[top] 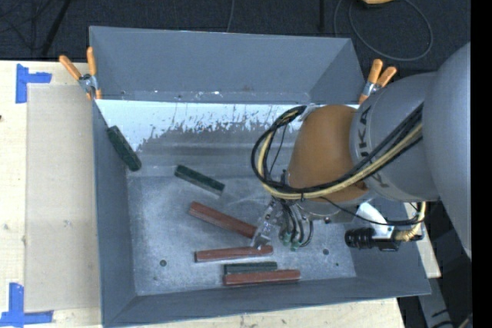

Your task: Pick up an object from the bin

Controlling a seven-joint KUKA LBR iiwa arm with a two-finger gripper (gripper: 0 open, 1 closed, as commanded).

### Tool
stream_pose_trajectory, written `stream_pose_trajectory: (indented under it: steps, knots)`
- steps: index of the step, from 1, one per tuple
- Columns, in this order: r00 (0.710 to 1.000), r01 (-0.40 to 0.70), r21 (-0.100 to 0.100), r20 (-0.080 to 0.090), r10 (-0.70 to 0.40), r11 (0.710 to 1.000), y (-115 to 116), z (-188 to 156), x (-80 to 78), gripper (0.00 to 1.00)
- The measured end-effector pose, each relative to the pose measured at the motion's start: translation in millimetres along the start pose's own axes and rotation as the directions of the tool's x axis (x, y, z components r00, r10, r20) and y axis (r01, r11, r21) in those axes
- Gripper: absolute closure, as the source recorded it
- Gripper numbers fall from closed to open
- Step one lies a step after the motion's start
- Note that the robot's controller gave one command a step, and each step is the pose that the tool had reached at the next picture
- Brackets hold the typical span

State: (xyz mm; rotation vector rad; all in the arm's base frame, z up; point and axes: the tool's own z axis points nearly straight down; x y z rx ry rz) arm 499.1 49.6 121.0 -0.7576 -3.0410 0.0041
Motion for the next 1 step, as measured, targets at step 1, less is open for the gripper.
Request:
stream_pose_trajectory:
  steps: [1]
  knots:
    - [1.000, -0.016, -0.003, 0.007, 0.016, 1.000, 13.1, -129.6, -26.3, 1.00]
